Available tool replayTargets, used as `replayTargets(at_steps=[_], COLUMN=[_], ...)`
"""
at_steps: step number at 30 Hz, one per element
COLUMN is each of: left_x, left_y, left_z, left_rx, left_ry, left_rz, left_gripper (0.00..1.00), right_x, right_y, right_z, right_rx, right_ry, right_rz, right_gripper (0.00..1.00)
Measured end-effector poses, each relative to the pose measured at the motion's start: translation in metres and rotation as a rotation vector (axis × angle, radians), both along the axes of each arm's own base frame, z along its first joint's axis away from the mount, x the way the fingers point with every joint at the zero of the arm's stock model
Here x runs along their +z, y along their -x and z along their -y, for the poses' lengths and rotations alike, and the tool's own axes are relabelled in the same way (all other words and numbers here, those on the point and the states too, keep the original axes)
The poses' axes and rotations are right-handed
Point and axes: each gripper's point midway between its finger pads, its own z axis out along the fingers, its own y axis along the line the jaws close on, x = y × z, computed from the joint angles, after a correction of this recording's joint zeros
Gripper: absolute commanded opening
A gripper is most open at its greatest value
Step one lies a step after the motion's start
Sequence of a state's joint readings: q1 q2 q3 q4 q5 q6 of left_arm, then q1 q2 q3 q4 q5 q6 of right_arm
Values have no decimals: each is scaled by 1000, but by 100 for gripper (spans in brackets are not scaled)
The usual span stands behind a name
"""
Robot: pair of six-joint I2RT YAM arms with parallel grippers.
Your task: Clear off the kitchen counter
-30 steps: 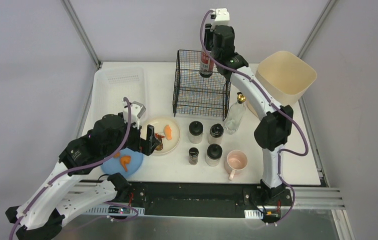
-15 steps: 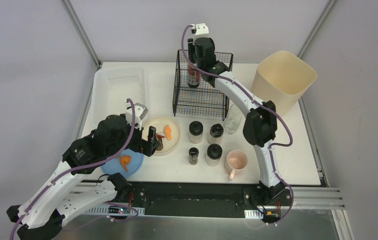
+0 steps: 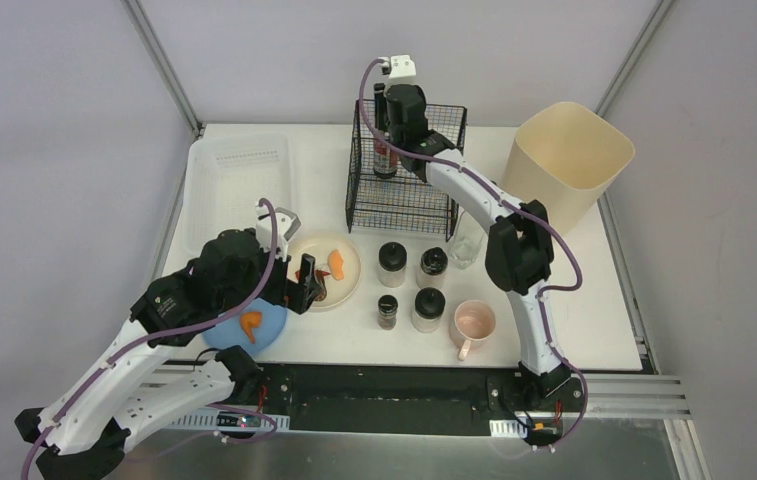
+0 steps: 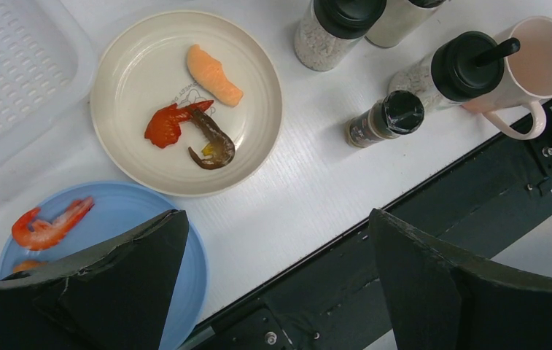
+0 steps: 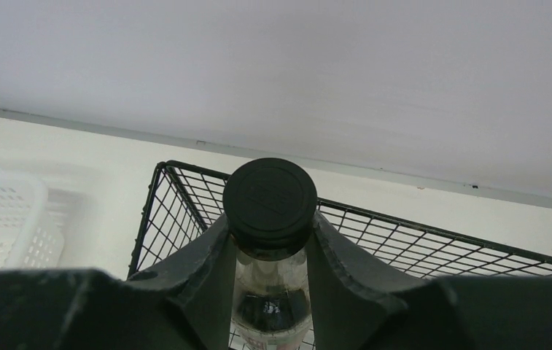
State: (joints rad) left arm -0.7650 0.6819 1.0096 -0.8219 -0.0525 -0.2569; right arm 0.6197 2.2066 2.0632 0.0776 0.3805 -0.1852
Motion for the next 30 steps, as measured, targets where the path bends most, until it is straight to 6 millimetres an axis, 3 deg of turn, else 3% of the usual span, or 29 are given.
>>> replayTargets(at_steps=[4,7,12,17,20,23,30], left_x=[-2,-2,-2,-5,-8,-8,-6], left_y=[-1,-1,-2,-2,-2,-2,-1], left_z=[1,1,1,2,2,2,1], left_rx=[-5,-7,-7,-8,-8,-8,-7], left_ry=[-10,-14,-14,-14,-18,-18,-10], left_rz=[-1,-1,-1,-2,-6,-6,1], left_gripper=[100,100,100,100,100,100,99], right_x=[0,-3,-6,12,37,75,162], right_y=[0,1,8,24,37,51,104], right_z=[-3,-6,-14,-21,-18,-7,50], right_rx=[-2,-2,2,-5,-17,-37,-93], right_ry=[-9,-13,17,65,71,45,-49], right_rz=[19,23,27,63,86,128,212], right_gripper=[50,65,74,78,79,80,81])
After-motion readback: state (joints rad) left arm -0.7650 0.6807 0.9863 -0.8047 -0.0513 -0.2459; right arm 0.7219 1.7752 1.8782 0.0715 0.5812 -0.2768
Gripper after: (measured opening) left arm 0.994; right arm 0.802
